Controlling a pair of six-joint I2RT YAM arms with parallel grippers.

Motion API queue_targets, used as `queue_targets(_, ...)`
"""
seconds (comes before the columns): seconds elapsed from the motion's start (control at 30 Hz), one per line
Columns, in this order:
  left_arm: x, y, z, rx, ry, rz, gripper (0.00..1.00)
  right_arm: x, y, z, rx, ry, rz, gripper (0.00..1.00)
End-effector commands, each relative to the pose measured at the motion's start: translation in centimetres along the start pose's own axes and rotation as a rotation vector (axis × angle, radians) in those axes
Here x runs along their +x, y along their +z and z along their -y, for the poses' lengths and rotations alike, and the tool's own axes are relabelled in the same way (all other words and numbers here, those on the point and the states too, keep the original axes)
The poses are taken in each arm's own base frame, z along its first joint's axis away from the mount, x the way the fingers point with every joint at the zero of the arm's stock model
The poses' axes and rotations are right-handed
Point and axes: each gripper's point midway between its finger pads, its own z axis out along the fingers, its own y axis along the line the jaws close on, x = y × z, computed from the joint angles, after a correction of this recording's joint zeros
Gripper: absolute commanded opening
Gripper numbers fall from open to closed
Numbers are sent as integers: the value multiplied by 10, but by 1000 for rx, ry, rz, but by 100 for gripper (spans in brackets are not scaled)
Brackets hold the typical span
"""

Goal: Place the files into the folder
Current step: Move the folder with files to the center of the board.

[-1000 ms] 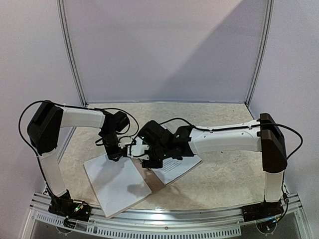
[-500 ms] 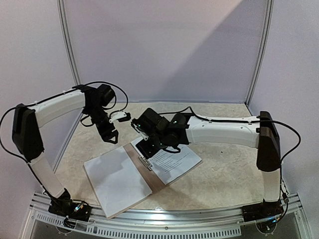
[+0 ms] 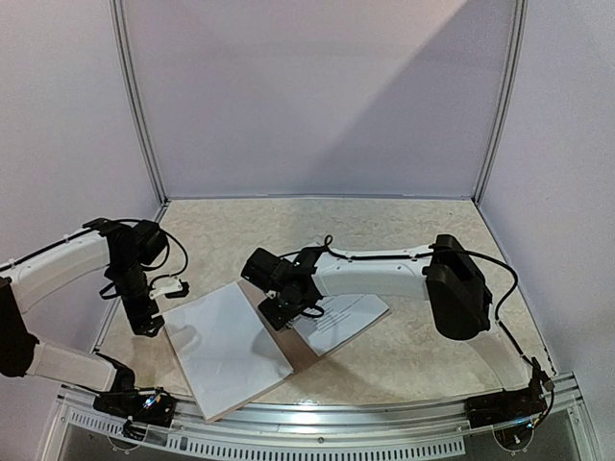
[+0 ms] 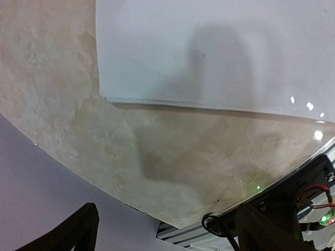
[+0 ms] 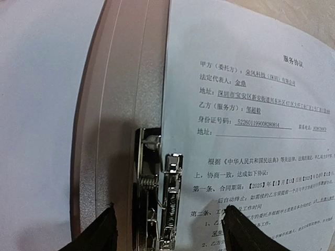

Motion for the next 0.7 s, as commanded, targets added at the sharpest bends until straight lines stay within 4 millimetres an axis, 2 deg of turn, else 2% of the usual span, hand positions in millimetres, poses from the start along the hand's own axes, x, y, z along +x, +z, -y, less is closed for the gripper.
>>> queue_targets(0.0, 28, 10, 3, -27, 22, -86, 92, 14, 20, 6, 53, -3, -45, 68)
queue_targets(0.13, 34, 14, 11, -8, 8, -93, 92, 18, 27, 1, 38, -3, -54, 67)
queue_targets(0.33, 31, 16, 13, 5, -14, -80, 92, 0, 35, -10, 13, -24, -18, 65)
queue_targets(0.5, 34, 17, 14, 1, -10, -83, 91, 9, 46, -8, 42, -36, -53, 52)
queue_targets(0.67, 36, 18, 16, 0, -8, -82, 91, 11, 41, -1, 74, -17, -59, 46)
